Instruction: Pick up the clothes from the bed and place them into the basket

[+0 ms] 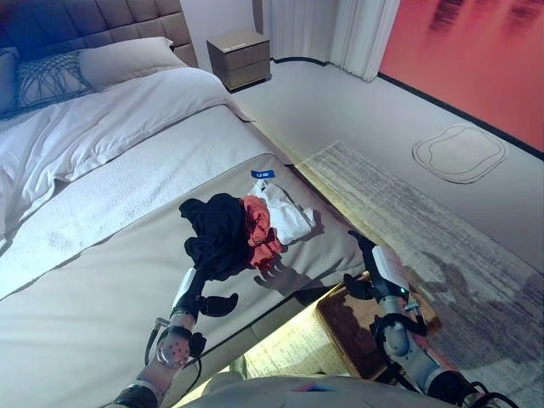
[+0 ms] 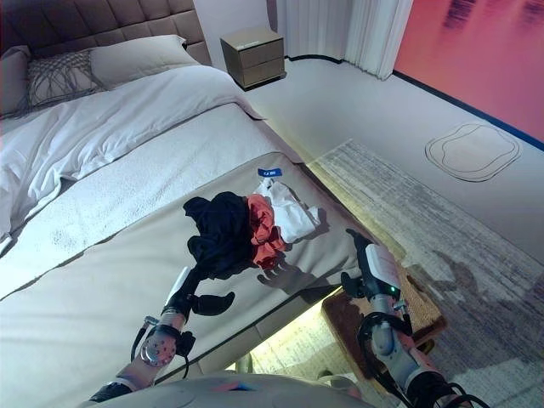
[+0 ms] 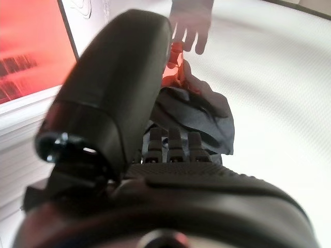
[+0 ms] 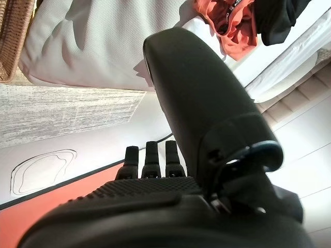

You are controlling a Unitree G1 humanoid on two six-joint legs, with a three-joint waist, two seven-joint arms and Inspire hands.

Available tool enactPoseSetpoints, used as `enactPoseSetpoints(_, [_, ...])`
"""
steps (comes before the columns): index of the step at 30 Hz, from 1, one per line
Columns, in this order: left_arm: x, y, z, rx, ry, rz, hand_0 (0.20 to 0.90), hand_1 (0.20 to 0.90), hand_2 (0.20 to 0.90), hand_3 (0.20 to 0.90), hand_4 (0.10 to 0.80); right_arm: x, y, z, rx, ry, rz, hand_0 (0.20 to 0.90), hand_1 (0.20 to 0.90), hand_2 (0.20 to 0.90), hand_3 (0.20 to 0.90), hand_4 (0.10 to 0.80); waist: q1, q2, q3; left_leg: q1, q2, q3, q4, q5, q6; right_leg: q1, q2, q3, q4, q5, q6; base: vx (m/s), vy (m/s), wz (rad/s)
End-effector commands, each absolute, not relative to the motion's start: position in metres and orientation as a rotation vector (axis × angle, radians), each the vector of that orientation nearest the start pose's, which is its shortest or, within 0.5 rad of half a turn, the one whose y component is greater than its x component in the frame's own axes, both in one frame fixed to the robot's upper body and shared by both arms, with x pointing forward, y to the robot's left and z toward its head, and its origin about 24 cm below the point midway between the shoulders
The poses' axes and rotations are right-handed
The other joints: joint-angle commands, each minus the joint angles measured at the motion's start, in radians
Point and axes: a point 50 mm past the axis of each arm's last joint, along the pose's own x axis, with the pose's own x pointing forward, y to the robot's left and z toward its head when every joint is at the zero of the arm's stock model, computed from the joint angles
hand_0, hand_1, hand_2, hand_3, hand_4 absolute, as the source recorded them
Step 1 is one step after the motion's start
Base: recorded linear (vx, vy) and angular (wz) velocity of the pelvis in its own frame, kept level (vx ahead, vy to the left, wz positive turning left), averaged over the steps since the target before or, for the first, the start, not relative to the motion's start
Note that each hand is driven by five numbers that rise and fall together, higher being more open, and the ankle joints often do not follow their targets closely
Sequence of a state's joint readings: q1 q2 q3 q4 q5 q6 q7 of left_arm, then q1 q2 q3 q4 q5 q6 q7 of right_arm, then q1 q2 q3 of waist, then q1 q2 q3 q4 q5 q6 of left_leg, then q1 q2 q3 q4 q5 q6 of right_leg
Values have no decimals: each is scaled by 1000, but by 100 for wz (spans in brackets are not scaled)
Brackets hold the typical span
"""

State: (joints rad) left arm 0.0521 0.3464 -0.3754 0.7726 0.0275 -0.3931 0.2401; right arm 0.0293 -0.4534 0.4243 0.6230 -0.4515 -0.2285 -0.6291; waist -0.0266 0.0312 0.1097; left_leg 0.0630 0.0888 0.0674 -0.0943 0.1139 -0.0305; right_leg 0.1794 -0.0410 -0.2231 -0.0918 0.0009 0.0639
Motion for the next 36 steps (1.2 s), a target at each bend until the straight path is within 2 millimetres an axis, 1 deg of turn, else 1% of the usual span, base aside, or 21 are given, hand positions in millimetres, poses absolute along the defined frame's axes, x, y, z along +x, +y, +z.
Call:
enactPoseSetpoints(1, [213,215,-60,445,236,-24,900,900,900,900,800,230,-197,-21,-871,-121,-134,900,900,900,900,800,15,-62,-2,116,-54,29,22,-211,28,-21,-40,84,21,-26,31,0,0,0])
enactPoseSetpoints(11, [215,216,-56,448,226,-42,900,900,900,900,800,231,-196,-24,-867,-91,-108,900,900,900,900,800,22,-62,-3,114,-50,29,18,-205,24,-22,-40,71,23,-28,31,2,-22,1])
enactPoseSetpoints(15, [218,218,-53,446,226,-37,900,900,900,900,800,233,-195,-21,-862,-88,-82,900,900,900,900,800,23,-65,4,105,-43,23,36,-203,21,-30,-28,73,53,-47,17,11,-57,0])
enactPoseSetpoints(16, [220,219,-51,446,217,-37,900,900,900,900,800,234,-196,-20,-857,-86,-76,900,900,900,900,800,22,-69,8,94,-41,21,72,-211,19,-36,-26,78,64,-52,9,5,-40,2])
enactPoseSetpoints(18, [222,219,-49,435,204,-24,900,900,900,900,800,239,-198,-15,-848,-88,-68,900,900,900,900,800,23,-88,25,36,-44,33,220,-249,16,-52,-36,76,89,-53,-7,-17,-10,4])
enactPoseSetpoints(19, [223,218,-47,430,192,-25,900,900,900,900,800,240,-201,-13,-846,-91,-79,900,900,900,900,800,25,-96,41,-17,-39,51,328,-230,6,-56,-42,62,101,-49,-17,-65,-3,11])
enactPoseSetpoints(20, [228,215,-43,425,170,-44,900,900,900,900,800,243,-207,-8,-850,-98,-105,900,900,900,900,800,31,-95,68,-90,-30,75,407,-181,-14,-54,-45,41,113,-47,-22,-74,41,23])
enactPoseSetpoints(21, [233,211,-39,422,151,-60,900,900,900,900,800,248,-210,-4,-855,-108,-122,900,900,900,900,800,36,-91,89,-127,-20,101,402,-163,-21,-54,-51,25,128,-49,-18,-69,78,32])
enactPoseSetpoints(22, [237,208,-37,421,142,-69,900,900,900,900,800,251,-211,-2,-862,-117,-135,900,900,900,900,800,41,-88,103,-147,-9,110,404,-147,-27,-53,-54,19,137,-52,-17,-30,105,38])
enactPoseSetpoints(23, [240,206,-36,420,141,-76,900,900,900,900,800,257,-212,0,-867,-119,-146,900,900,900,900,800,39,-93,107,-135,-1,131,403,-182,-15,-57,-68,11,144,-55,-14,13,138,41])
enactPoseSetpoints(24, [242,203,-37,417,144,-78,900,900,900,900,800,263,-212,2,-875,-121,-152,900,900,900,900,800,48,-88,114,-113,-18,114,370,-212,-1,-51,-77,11,166,-68,-8,63,193,32])
enactPoseSetpoints(25, [242,201,-39,429,145,-91,900,900,900,900,800,269,-213,4,-873,-117,-161,900,900,900,900,800,59,-79,107,-93,-40,87,316,-220,19,-61,-78,10,216,-94,-3,85,206,22])
enactPoseSetpoints(26, [243,201,-37,438,138,-97,900,900,900,900,800,271,-213,7,-856,-115,-170,900,900,900,900,800,59,-73,103,-79,-44,97,291,-225,35,-83,-78,4,297,-106,4,98,166,9])
enactPoseSetpoints(27, [243,203,-36,442,135,-97,900,900,900,900,800,271,-213,10,-847,-125,-176,900,900,900,900,800,57,-70,102,-63,-50,102,275,-230,50,-132,-80,8,399,-101,20,113,98,19])
enactPoseSetpoints(28, [240,207,-35,454,134,-96,900,900,900,900,800,270,-214,13,-849,-142,-181,900,900,900,900,800,55,-70,106,-46,-62,91,266,-236,61,-182,-89,21,477,-70,41,137,21,32])
enactPoseSetpoints(29, [239,211,-34,475,133,-102,900,900,900,900,800,271,-216,17,-846,-159,-191,900,900,900,900,800,53,-73,110,-39,-67,79,263,-239,64,-221,-107,36,491,-22,56,161,-79,47])
enactPoseSetpoints(31, [245,217,-26,491,122,-101,900,900,900,900,800,278,-221,29,-846,-196,-220,900,900,900,900,800,49,-83,126,-29,-62,60,280,-263,55,-250,-141,60,382,9,56,134,-219,52])
enactPoseSetpoints(32, [251,218,-19,489,101,-99,900,900,900,900,800,288,-223,39,-847,-221,-240,900,900,900,900,800,51,-83,135,-34,-58,49,293,-277,50,-267,-149,74,337,21,55,60,-256,66])
enactPoseSetpoints(33, [255,218,-16,489,88,-101,900,900,900,900,800,295,-224,47,-857,-239,-252,900,900,900,900,800,52,-83,141,-41,-53,46,302,-283,49,-273,-146,85,322,16,53,27,-268,80])
enactPoseSetpoints(34, [261,215,-10,486,65,-112,900,900,900,900,800,311,-231,65,-870,-253,-280,900,900,900,900,800,53,-81,151,-67,-36,46,333,-288,46,-267,-120,102,320,-29,46,10,-225,66])
enactPoseSetpoints(36, [269,210,-2,462,33,-107,900,900,900,900,800,337,-235,99,-894,-282,-313,900,900,900,900,800,76,-85,174,-132,-22,44,403,-290,35,-262,-123,69,331,-52,34,-27,-196,76])
